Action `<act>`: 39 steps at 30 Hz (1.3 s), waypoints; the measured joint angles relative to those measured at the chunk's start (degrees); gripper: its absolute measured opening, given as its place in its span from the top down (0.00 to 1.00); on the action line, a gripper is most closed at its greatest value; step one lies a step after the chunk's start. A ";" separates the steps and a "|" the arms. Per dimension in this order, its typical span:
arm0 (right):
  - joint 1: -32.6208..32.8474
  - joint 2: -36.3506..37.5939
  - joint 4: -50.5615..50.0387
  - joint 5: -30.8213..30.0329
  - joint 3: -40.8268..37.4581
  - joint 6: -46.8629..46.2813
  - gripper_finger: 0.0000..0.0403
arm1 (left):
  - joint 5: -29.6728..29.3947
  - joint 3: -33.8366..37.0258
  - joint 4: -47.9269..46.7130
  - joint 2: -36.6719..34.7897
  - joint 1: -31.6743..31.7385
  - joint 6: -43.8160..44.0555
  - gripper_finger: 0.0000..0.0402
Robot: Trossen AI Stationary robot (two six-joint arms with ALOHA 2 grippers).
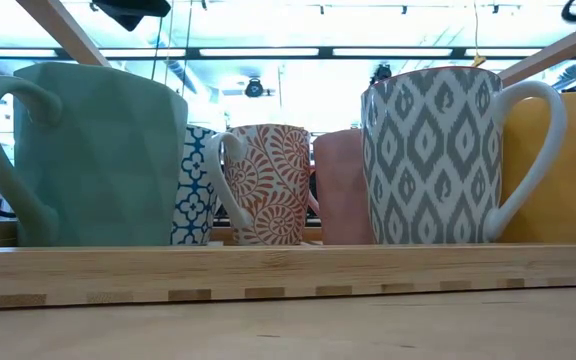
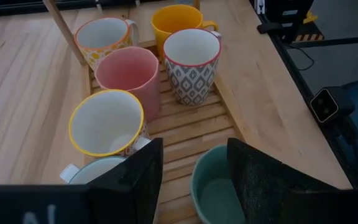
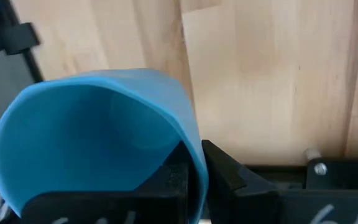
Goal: Place coffee mugs
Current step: Put the blue mug on the shelf
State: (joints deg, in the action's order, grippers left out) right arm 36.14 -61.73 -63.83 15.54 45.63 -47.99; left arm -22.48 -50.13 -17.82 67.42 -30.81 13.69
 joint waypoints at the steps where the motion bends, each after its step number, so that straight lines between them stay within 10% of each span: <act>1: 0.00 0.00 -1.23 0.35 1.09 0.00 0.92 | 0.00 0.00 0.00 0.00 0.00 0.00 0.54; 17: -0.02 0.02 -12.43 1.99 22.80 -6.62 0.92 | 0.00 0.00 0.01 0.02 0.00 0.02 0.54; 29: -1.15 -0.58 -10.46 -12.33 34.54 -8.74 0.92 | 0.02 0.00 0.02 0.02 0.00 0.04 0.54; 39: -7.81 -6.90 -2.66 -18.78 39.45 8.74 0.92 | 0.02 0.00 0.02 0.02 0.00 0.07 0.54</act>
State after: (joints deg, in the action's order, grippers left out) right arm 28.33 -68.64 -66.49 -3.24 85.08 -39.25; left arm -22.46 -50.13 -17.80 67.44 -30.81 13.76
